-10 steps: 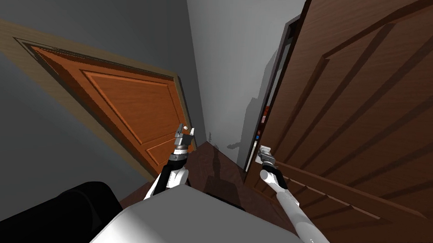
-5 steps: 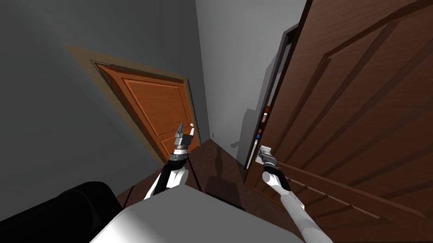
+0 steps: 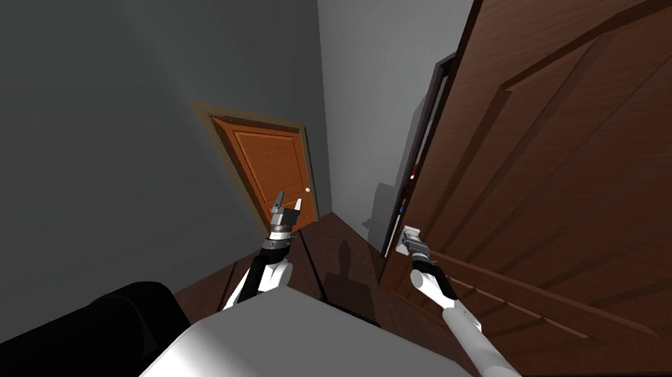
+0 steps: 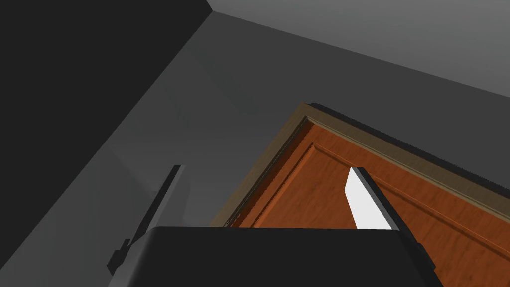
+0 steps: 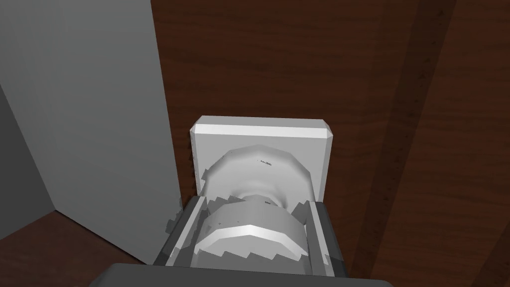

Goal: Pull the door open

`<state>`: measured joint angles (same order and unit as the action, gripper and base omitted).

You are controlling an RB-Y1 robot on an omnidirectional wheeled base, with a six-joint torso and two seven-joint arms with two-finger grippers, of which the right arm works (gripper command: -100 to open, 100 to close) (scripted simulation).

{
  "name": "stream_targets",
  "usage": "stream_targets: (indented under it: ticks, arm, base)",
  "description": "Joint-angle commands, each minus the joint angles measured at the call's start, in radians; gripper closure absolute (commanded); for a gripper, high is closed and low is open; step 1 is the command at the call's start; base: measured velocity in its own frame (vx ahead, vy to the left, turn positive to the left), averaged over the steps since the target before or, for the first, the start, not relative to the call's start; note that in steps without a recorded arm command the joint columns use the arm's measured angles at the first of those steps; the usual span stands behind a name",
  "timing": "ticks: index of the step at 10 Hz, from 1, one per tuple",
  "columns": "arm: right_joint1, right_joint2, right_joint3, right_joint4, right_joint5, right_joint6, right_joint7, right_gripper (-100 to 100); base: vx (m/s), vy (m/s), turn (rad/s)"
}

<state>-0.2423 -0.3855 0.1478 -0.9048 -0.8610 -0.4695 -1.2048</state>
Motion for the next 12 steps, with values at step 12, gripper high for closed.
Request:
stream_targets:
  ticks: [12]
  arm:
    - [0.035,-0.077,0.138,-0.069,0.026,-0.003,-0.124,100]
  base:
    - [-0.203,-0.069,0.098]
